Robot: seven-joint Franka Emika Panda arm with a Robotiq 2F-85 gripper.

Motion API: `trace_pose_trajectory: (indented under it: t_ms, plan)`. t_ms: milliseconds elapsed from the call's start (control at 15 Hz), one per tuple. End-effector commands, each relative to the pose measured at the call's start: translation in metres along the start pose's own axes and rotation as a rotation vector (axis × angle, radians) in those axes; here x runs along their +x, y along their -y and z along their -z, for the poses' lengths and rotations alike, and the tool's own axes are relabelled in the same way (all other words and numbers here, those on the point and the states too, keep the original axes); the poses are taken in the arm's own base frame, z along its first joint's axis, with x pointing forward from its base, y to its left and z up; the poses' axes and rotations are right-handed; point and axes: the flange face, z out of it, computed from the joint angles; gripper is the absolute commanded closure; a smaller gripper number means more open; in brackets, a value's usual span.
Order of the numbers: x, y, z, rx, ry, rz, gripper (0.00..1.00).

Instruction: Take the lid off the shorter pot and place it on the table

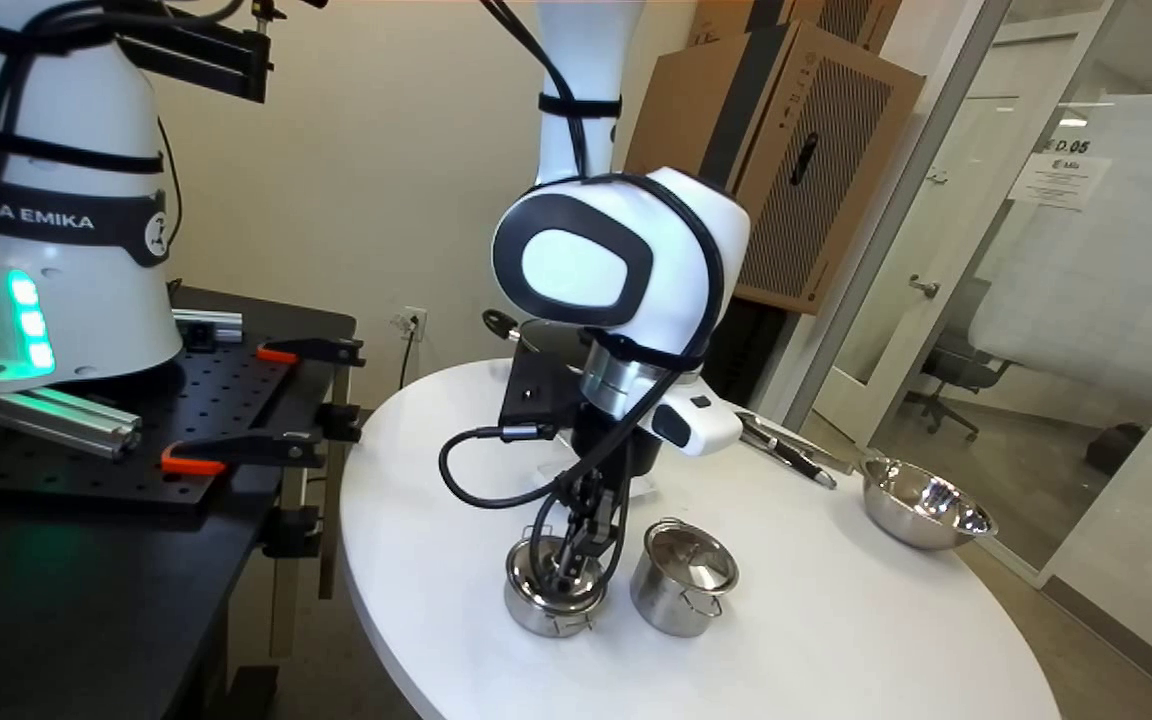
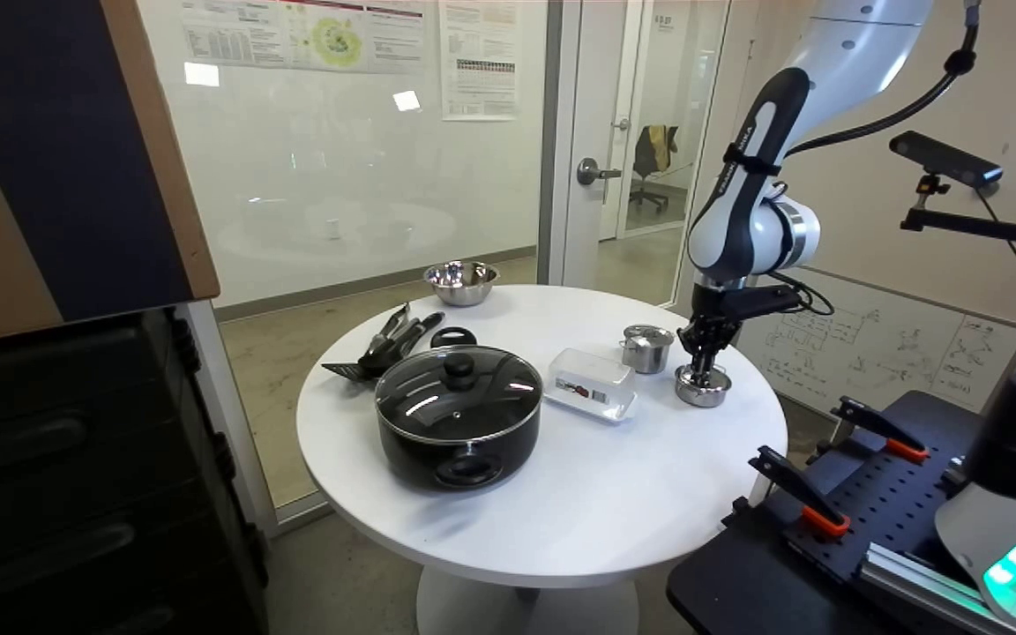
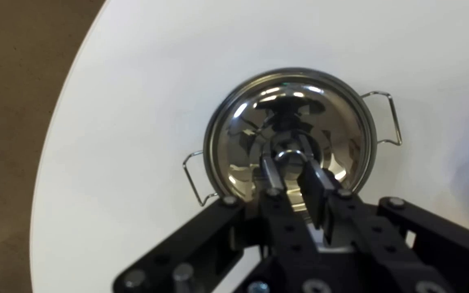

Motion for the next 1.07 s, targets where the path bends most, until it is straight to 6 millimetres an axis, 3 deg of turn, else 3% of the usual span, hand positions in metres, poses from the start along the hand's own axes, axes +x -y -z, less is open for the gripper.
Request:
trace_pose_trajectory:
  t_ms: [0,467,1000]
  plan:
    - [-0.012,0.002,0.021,0.033,-0.029,0.026,0.95]
    - [-0.032,0.022,0.059,0.075,-0.063,0.162,0.95]
    - [-0.084,0.088,0.034,0.035,0.047,0.43,0.95]
